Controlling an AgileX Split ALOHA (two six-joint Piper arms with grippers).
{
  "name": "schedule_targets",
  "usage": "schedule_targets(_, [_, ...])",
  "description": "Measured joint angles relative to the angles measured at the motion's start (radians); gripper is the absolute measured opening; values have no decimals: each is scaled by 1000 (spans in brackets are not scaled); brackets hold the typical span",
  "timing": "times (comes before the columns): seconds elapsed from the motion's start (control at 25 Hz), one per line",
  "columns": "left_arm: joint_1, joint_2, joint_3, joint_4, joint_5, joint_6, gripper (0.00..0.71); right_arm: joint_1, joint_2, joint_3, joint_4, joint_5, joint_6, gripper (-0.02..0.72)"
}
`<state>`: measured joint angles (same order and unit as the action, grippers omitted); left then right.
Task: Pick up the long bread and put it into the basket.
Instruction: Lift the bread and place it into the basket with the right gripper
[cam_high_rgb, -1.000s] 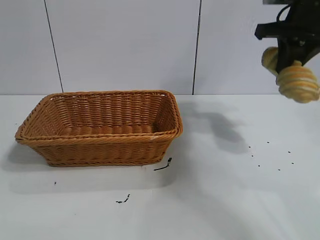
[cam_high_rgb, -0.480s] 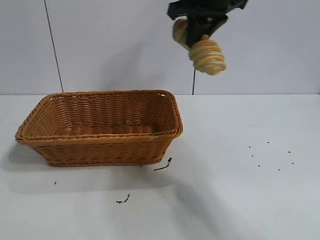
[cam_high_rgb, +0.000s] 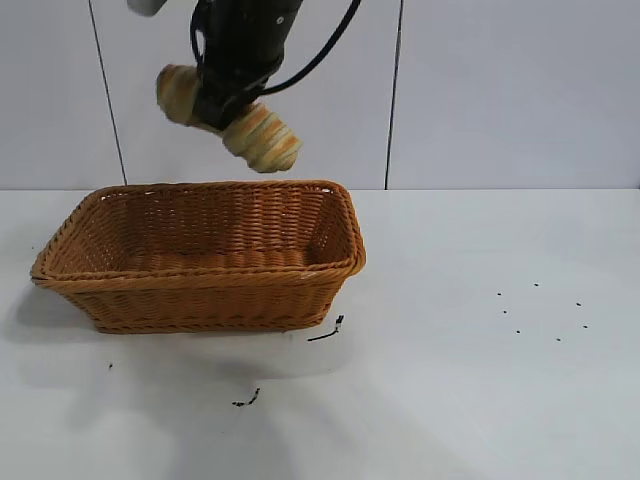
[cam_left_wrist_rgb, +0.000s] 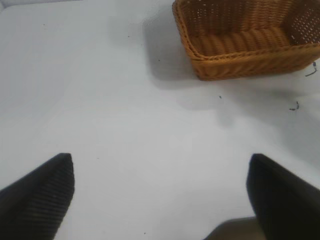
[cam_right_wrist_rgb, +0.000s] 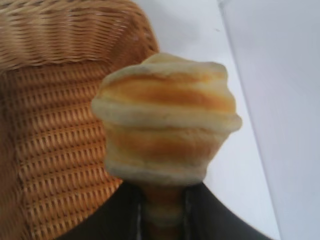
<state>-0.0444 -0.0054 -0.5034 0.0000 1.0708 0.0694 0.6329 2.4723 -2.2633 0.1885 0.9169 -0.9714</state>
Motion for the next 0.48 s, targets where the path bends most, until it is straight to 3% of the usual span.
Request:
schedule_targets(0.2, [0,0,0,0,0,0,696,0,45,0,4,-25,-9,138])
schedule_targets(0.32, [0,0,0,0,0,0,696,0,45,0,4,-29,-9,321])
schedule_targets(0.4, [0,0,0,0,0,0,696,0,45,0,4,-30,2,508])
schedule_targets(0.48, [0,0,0,0,0,0,696,0,45,0,4,-32,18,608])
